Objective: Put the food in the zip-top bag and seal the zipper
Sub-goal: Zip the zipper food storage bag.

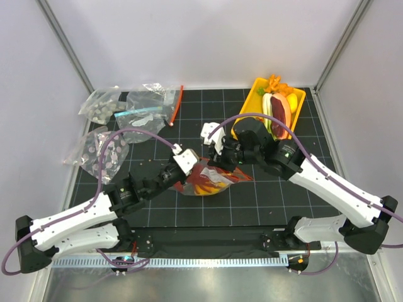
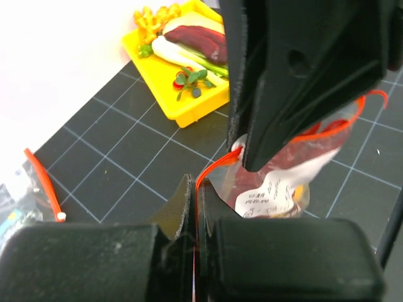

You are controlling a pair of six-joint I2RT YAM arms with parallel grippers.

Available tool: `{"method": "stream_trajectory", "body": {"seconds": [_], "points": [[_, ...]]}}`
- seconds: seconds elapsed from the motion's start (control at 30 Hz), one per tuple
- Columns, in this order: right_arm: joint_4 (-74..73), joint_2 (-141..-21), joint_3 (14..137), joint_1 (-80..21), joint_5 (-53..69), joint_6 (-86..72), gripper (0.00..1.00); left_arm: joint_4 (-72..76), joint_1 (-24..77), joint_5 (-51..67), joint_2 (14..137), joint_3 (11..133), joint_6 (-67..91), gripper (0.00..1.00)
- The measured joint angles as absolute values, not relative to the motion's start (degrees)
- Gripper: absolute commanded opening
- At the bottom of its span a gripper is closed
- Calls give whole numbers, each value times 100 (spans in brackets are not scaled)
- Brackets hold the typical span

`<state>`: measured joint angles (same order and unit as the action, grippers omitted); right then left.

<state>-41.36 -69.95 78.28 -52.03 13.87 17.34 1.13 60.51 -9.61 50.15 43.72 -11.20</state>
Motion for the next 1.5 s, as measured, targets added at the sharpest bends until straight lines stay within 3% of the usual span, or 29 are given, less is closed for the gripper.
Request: {"method": "stream_trajectory", "body": {"seconds": [0.3, 0.7, 1.5], "points": [[-3164, -6845, 7037, -5229, 1149, 1662, 1, 56, 5861, -1555, 4967, 4215, -480, 0], [-2353, -6169, 6141, -5295, 429, 1153, 1, 464, 5011, -886, 4676, 3760, 576, 0], [-3800, -6335, 6648, -5301, -152, 735, 1, 250, 4720, -1828, 4147, 3542, 574, 0]]}}
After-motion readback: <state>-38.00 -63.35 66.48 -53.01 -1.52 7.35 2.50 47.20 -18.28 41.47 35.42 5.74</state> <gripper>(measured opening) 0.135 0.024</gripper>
